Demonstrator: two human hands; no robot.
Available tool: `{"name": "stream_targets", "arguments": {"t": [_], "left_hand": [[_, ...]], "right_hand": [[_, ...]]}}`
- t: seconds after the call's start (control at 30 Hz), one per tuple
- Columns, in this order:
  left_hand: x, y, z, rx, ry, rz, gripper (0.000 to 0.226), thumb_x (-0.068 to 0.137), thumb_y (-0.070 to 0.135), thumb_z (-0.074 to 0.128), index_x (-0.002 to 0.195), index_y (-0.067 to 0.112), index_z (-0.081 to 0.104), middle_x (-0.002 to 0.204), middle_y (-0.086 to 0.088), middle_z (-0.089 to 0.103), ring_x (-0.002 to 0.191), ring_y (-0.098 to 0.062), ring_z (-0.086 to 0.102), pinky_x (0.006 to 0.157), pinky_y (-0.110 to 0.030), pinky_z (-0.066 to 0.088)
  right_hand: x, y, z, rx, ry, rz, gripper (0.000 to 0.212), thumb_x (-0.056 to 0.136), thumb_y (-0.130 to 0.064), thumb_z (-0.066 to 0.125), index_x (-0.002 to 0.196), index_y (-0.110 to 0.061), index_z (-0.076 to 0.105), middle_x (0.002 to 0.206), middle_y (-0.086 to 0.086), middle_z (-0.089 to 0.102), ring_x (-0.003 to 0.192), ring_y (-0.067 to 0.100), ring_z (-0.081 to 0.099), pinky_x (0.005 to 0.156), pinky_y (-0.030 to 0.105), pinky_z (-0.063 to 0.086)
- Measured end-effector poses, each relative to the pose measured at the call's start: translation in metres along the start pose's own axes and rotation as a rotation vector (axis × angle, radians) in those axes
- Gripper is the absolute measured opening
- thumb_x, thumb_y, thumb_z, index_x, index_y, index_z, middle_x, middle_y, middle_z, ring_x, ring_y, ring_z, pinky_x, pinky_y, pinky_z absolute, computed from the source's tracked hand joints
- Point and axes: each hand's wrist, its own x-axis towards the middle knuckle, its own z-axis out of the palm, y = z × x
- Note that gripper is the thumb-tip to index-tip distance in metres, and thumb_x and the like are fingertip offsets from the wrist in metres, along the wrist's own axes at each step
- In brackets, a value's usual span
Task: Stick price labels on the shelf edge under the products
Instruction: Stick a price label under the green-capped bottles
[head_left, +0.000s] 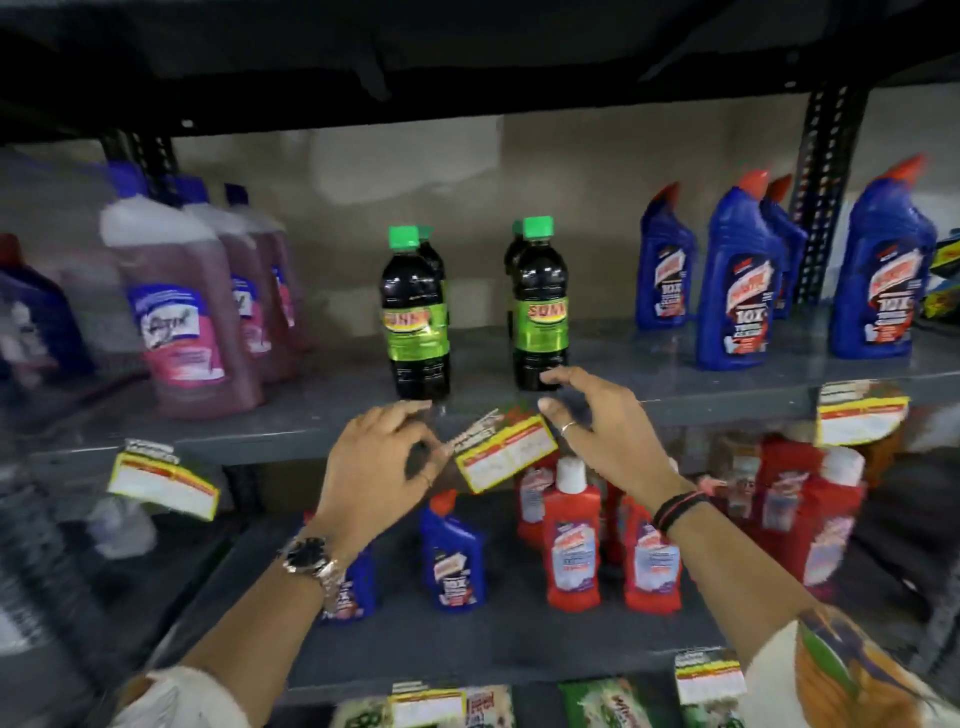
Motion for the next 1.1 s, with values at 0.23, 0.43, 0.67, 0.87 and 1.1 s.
{"name": "stream_targets", "arguments": {"t": [0.23, 0.43, 0.67, 0.87, 1.1], "left_hand": [[0.005, 0.001, 0.009, -0.024, 0.071, 0.004, 0.029, 0.085, 0.052, 0.055, 0.073, 0.026, 0.061, 0.116, 0.004, 0.062, 0.095, -0.02, 0.06, 0.087, -0.039, 0.042], [0.005, 0.002, 0.013, -0.034, 0.126, 0.019, 0.022, 0.085, 0.048, 0.059, 0.08, 0.026, 0.059, 0.111, 0.004, 0.062, 0.091, -0.02, 0.059, 0.086, -0.038, 0.041], [0.004, 0.006, 0.012, -0.09, 0.131, -0.011, 0.016, 0.082, 0.042, 0.065, 0.086, 0.027, 0.064, 0.116, 0.006, 0.066, 0.101, -0.019, 0.061, 0.093, -0.038, 0.041], [0.008, 0.012, 0.005, -0.09, 0.102, -0.014, 0.009, 0.082, 0.032, 0.069, 0.081, 0.023, 0.065, 0.112, 0.004, 0.07, 0.1, -0.019, 0.065, 0.095, -0.041, 0.045], [0.012, 0.018, -0.009, -0.045, 0.08, -0.016, 0.011, 0.09, 0.03, 0.058, 0.087, 0.02, 0.061, 0.079, 0.002, 0.069, 0.069, -0.022, 0.065, 0.063, -0.036, 0.051]], "right_hand": [[0.003, -0.02, 0.028, -0.078, 0.099, 0.039, 0.011, 0.087, -0.024, 0.062, 0.097, -0.027, 0.065, 0.093, -0.007, 0.072, 0.085, 0.01, 0.065, 0.072, 0.039, 0.057], [0.004, -0.019, 0.027, -0.046, 0.107, 0.081, 0.012, 0.086, -0.023, 0.064, 0.097, -0.027, 0.064, 0.092, -0.007, 0.073, 0.087, 0.008, 0.066, 0.075, 0.036, 0.057], [0.003, -0.017, 0.026, -0.053, 0.098, 0.057, 0.002, 0.086, -0.026, 0.064, 0.088, -0.026, 0.064, 0.083, -0.009, 0.071, 0.078, 0.007, 0.064, 0.066, 0.03, 0.055], [0.004, -0.018, 0.027, -0.144, 0.081, 0.023, 0.006, 0.089, -0.026, 0.06, 0.093, -0.023, 0.064, 0.085, -0.004, 0.073, 0.078, 0.014, 0.065, 0.062, 0.028, 0.05], [0.007, -0.018, 0.023, -0.124, -0.009, 0.039, 0.01, 0.092, -0.026, 0.054, 0.097, -0.02, 0.06, 0.101, -0.006, 0.074, 0.09, 0.018, 0.065, 0.07, 0.03, 0.05]]}}
